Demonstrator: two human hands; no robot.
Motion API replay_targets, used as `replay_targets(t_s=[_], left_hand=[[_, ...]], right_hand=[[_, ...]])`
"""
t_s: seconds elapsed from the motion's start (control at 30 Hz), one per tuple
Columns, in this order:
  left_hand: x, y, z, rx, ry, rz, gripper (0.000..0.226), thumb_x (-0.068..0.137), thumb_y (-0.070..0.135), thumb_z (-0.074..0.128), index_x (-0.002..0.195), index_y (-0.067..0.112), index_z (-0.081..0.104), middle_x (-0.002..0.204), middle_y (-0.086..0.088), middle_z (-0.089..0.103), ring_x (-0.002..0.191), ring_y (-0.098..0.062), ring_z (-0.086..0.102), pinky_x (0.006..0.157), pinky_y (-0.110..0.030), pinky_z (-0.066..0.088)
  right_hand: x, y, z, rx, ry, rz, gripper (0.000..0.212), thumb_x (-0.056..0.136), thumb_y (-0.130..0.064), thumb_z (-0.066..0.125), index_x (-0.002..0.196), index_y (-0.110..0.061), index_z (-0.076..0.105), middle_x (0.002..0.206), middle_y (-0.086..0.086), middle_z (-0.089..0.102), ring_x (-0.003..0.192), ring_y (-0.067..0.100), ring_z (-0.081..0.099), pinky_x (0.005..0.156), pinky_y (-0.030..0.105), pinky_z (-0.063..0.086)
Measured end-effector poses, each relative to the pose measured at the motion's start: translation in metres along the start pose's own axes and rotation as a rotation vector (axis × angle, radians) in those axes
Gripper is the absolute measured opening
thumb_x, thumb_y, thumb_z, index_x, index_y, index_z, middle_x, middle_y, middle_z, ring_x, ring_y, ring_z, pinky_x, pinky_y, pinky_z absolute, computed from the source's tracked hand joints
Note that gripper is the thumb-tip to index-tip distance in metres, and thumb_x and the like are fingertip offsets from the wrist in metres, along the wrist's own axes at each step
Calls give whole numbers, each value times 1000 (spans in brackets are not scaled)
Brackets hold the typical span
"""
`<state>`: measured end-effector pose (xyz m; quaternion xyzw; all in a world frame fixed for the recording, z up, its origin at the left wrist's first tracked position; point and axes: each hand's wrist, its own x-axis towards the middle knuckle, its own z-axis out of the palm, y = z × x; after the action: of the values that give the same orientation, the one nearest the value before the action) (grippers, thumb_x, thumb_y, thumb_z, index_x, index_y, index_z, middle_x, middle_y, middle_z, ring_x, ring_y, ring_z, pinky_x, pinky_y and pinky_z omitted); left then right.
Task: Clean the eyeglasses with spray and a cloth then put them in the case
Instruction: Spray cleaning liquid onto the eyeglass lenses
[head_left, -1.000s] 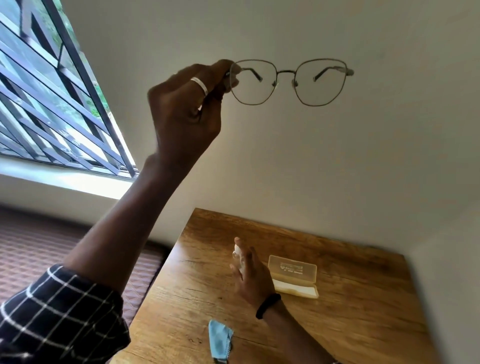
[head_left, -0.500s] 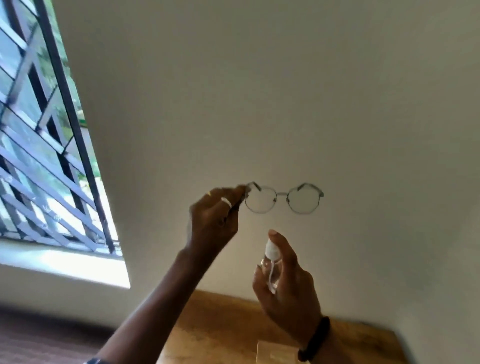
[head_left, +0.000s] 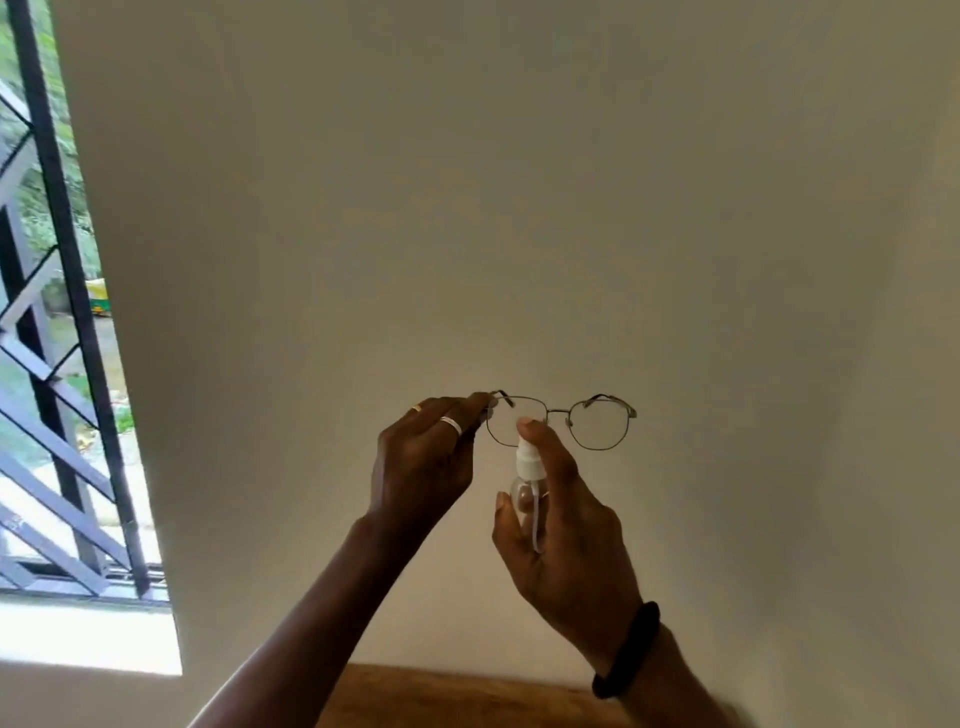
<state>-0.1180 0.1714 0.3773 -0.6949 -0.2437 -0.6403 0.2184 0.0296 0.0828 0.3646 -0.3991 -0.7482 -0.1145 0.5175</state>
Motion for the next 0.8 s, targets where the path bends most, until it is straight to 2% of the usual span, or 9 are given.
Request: replay_targets(t_s=[0.2, 0.33, 0.47, 0.53, 0.6, 0.67, 0.8], left_hand=[[1, 2, 3, -5, -21, 23, 17, 89, 0, 70, 104, -1, 77, 90, -8, 78, 76, -24, 73, 61, -35, 57], [-2, 0, 5, 18, -59, 12, 19, 89, 0, 70, 107, 1, 76, 91, -9, 78, 76, -25, 74, 59, -36, 57], [-3, 3, 5, 37, -82, 11, 19, 89, 1, 70, 107, 1, 76, 89, -8, 77, 73, -25, 73, 57, -36, 57], [-3, 5, 6, 43, -88, 13, 19, 88, 1, 70, 106, 2, 76, 88, -7, 77, 72, -25, 72, 56, -35, 57], [-2, 8, 6, 42, -90, 23, 19, 88, 1, 70, 106, 1, 76, 88, -8, 77, 71, -25, 72, 56, -34, 57], [-2, 10, 7, 37, -91, 33, 19, 87, 0, 70, 105, 0, 76, 88, -9, 77, 72, -25, 73, 56, -34, 58], [-2, 11, 9, 17, -93, 31, 20, 90, 2, 67, 107, 0, 75, 90, -9, 77, 74, -25, 74, 57, -35, 59]], right_hand=[[-3, -2, -5, -3, -12, 18, 63, 90, -25, 63, 142, -27, 28, 101, 1, 65, 71, -4, 50, 55, 16, 54], [-8, -5, -6, 15, -36, 5, 56, 91, -29, 59, 138, -29, 29, 95, 1, 66, 65, -3, 51, 55, 12, 51], [-13, -6, -5, 12, -40, 12, 68, 89, -25, 66, 142, -33, 24, 103, 0, 67, 67, -5, 52, 58, 12, 53], [-12, -5, -6, 3, -29, 22, 69, 89, -28, 66, 143, -33, 23, 104, -3, 66, 66, -7, 51, 59, 10, 53], [-10, -4, -8, 45, -23, 53, 64, 92, -36, 62, 143, -34, 24, 93, -14, 60, 62, -9, 51, 59, 5, 48], [-11, -2, -9, 133, -34, 91, 57, 93, -41, 56, 141, -36, 27, 80, -22, 51, 61, -3, 55, 56, 5, 43], [-17, 1, -10, 184, -24, 98, 45, 93, -39, 55, 131, -36, 32, 71, -16, 51, 60, 6, 57, 54, 7, 43]])
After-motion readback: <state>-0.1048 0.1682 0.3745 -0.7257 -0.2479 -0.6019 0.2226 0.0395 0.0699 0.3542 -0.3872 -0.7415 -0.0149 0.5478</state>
